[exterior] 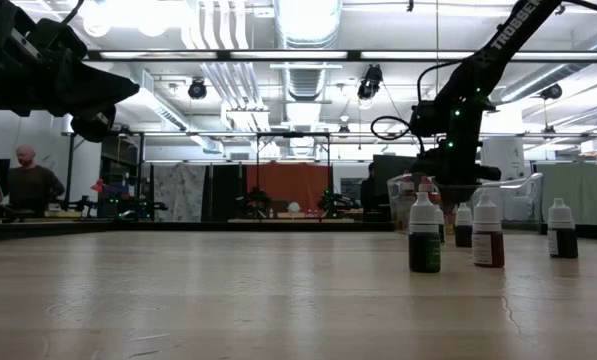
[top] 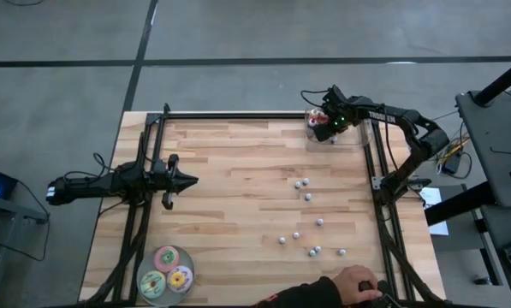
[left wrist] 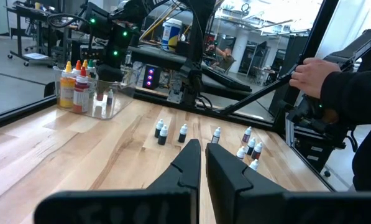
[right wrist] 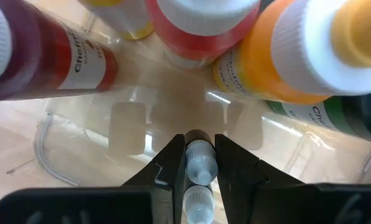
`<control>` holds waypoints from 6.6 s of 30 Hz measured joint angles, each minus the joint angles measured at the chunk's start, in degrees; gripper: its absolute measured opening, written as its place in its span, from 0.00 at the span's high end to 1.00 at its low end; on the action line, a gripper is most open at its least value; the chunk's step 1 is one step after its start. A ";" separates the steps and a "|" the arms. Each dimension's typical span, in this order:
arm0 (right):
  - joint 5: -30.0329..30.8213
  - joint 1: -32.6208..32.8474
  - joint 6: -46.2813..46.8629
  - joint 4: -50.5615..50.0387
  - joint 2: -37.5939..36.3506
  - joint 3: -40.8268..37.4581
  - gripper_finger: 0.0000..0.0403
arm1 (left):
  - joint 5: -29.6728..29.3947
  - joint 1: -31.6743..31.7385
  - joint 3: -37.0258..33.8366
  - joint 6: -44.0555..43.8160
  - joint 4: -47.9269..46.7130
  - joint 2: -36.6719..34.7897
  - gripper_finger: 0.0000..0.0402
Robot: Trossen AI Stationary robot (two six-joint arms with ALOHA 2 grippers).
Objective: Pick & Place food coloring
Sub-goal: Put the top small red food coloring bottle into the bin, then put the small blue food coloring bottle into the bin
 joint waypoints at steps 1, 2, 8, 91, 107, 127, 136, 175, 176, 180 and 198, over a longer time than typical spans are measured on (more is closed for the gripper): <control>0.00 0.00 0.00 0.08 0.00 -0.06 0.84 | 0.00 0.00 0.00 0.02 0.02 0.00 1.00; 0.00 -0.02 0.00 0.17 0.00 -0.11 0.84 | 0.00 0.00 0.01 0.01 0.01 0.00 1.00; 0.01 -0.22 0.14 0.43 0.00 -0.51 0.84 | 0.01 0.00 0.01 0.00 0.02 0.00 1.00; -0.02 0.26 0.83 -0.26 -9.40 -0.72 0.68 | 0.01 0.00 0.00 0.01 0.02 0.00 1.00; -5.57 8.28 -7.04 -4.97 -23.74 -0.74 0.66 | 0.00 0.00 0.02 0.00 0.02 0.00 1.00; -16.79 25.58 -12.66 -8.18 -30.51 2.00 0.63 | 0.01 0.00 0.00 0.02 0.02 0.00 1.00; -16.54 34.83 -15.48 -15.24 -26.50 10.01 0.61 | 0.04 0.00 0.01 0.01 0.02 0.00 1.00; -5.60 41.33 10.78 -22.72 -12.35 18.28 0.61 | 0.13 0.00 0.02 0.02 0.02 0.00 1.00; -5.60 41.33 13.38 -22.73 -12.35 18.26 0.61 | 0.13 0.00 0.01 0.01 0.01 0.00 1.00; -5.57 41.33 16.88 -22.73 -12.26 18.21 0.60 | 0.13 0.00 0.01 0.02 0.02 0.00 1.00; -5.63 41.46 5.33 -25.73 -12.26 14.35 0.57 | 0.15 0.00 0.00 0.01 0.01 0.00 1.00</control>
